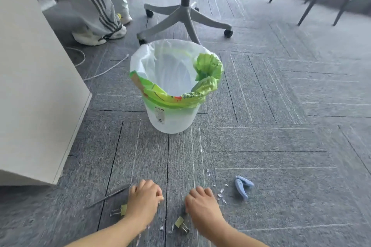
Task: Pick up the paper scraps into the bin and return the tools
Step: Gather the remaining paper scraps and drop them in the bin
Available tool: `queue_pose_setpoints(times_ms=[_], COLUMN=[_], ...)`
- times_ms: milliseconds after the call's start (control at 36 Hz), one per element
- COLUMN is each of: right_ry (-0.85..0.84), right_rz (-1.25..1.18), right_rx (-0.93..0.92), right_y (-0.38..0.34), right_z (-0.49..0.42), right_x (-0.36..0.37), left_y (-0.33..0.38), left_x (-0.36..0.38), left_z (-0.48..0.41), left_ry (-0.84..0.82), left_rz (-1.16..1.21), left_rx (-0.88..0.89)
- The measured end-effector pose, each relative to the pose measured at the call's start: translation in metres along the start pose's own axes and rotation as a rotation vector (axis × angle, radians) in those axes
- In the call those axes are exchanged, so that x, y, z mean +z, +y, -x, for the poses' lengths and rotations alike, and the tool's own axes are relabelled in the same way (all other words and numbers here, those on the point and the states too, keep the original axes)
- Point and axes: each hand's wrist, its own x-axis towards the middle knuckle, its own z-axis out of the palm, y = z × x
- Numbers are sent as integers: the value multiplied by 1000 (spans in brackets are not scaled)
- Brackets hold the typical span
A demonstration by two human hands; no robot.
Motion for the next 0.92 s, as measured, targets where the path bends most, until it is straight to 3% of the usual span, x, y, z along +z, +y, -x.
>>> queue_pose_setpoints(times_ms=[83, 167, 278, 389, 500, 639, 778, 917], right_ry=[78, 394, 799, 1003, 1000, 800, 745, 716], right_rz=[-58, -121, -228, -288, -291, -274, -325, -315], right_rx=[63, 151, 132, 94, 122, 226, 345, 390], right_y=[-4, -4, -8, -16, -16, -11, -6, -5], right_z=[-15, -31, -57, -71, -85, -106, -115, -118], right_x=[-18, -51, -120, -196, -257, -305, -317, -313], left_y=[13, 26, 44, 60, 69, 77, 80, 81], left_x=[-28, -62, -123, -193, -243, -280, -285, -280], left_z=[-9, -22, -30, -36, -56, -80, -90, -92], left_ry=[132, 337, 624, 796, 891, 846, 737, 756], left_rz=[154, 338, 511, 521, 451, 369, 185, 87], left_rx=[20, 145, 347, 466, 422, 307, 178, 106])
